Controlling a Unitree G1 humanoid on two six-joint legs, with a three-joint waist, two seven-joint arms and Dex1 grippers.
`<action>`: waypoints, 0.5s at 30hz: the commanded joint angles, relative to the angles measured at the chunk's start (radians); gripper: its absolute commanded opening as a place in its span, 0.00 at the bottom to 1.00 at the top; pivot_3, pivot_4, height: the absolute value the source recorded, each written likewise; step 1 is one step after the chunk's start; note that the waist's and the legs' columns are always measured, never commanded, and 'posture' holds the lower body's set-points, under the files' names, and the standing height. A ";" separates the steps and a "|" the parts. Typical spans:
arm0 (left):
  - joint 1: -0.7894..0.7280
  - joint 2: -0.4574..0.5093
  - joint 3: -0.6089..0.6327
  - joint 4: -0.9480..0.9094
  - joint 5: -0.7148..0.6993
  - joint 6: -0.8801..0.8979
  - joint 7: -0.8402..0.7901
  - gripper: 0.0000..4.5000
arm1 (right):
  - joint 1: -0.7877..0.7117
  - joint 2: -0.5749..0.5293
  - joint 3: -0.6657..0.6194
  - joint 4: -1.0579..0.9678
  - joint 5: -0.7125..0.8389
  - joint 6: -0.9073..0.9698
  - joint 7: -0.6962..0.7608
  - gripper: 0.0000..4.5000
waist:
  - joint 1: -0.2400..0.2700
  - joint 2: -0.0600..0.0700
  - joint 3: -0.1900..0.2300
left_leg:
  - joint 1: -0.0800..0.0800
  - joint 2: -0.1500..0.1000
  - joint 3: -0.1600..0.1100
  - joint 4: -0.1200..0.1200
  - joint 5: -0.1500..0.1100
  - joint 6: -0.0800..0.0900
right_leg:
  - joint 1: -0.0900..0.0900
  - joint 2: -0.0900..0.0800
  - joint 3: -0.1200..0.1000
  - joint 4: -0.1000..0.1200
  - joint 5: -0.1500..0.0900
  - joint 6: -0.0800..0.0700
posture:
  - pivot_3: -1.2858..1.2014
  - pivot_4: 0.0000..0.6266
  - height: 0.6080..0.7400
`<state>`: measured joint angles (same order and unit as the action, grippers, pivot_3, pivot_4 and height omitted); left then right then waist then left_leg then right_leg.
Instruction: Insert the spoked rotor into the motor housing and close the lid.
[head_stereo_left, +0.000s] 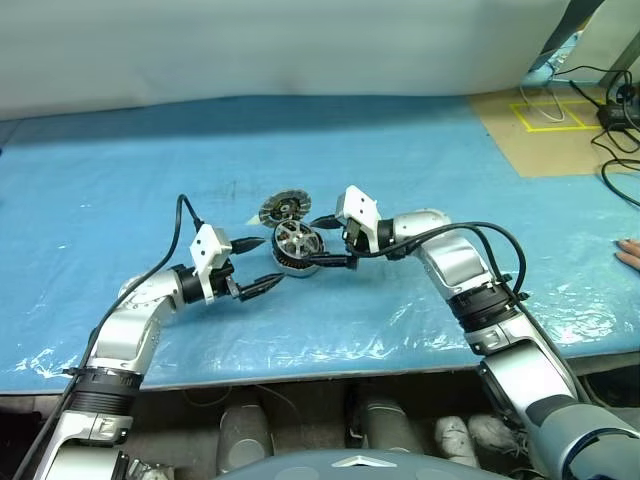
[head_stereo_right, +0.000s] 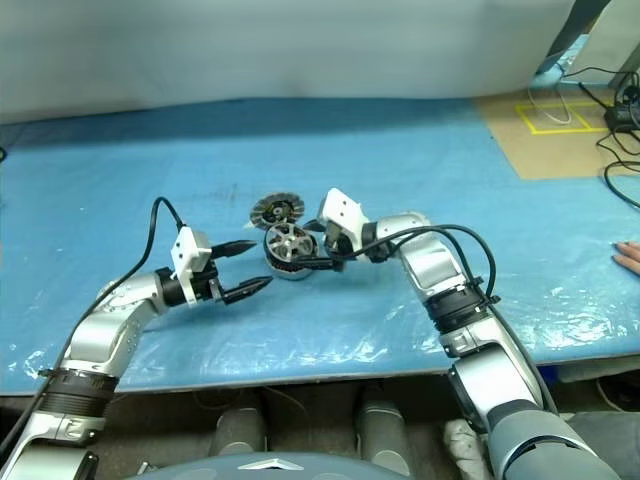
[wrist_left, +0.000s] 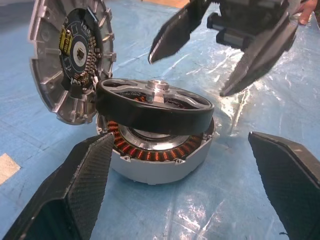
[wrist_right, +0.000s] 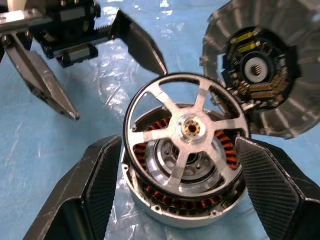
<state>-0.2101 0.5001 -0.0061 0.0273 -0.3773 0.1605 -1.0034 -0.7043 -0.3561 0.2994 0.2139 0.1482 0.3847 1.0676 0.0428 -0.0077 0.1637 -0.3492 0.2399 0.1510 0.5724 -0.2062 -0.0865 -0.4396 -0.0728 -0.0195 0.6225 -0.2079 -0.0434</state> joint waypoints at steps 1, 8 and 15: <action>0.000 0.012 0.021 -0.020 -0.016 -0.007 -0.008 1.00 | -0.053 0.040 -0.061 -0.046 0.064 0.032 -0.023 0.72 | -0.002 0.000 0.000 | 0.000 0.000 0.000 0.000 0.000 0.000 | 0.000 0.000 0.000 0.000 0.000 0.000 | 0.52 0.24 1.00; 0.001 0.006 0.008 -0.034 -0.012 -0.003 -0.003 1.00 | -0.059 0.056 -0.007 0.000 0.011 0.006 -0.025 0.66 | 0.002 0.000 0.000 | 0.000 0.000 0.000 0.000 0.000 0.000 | 0.000 0.000 0.000 0.000 0.000 0.000 | 0.52 0.24 1.00; 0.005 0.003 0.003 -0.032 -0.008 -0.008 -0.004 1.00 | -0.062 0.047 0.020 0.042 -0.031 -0.017 -0.032 0.66 | 0.001 0.000 0.000 | 0.000 0.000 0.000 0.000 0.000 0.000 | 0.000 0.000 0.000 0.000 0.000 0.000 | 0.52 0.24 1.00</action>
<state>-0.2037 0.5016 -0.0074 0.0240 -0.3764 0.1614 -1.0030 -0.7489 -0.3059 0.3252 0.2634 0.1271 0.3891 1.0400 0.0441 -0.0077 0.1637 -0.3490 0.2399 0.1509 0.5725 -0.2062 -0.0865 -0.4396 -0.0729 -0.0198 0.6224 -0.2079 -0.0434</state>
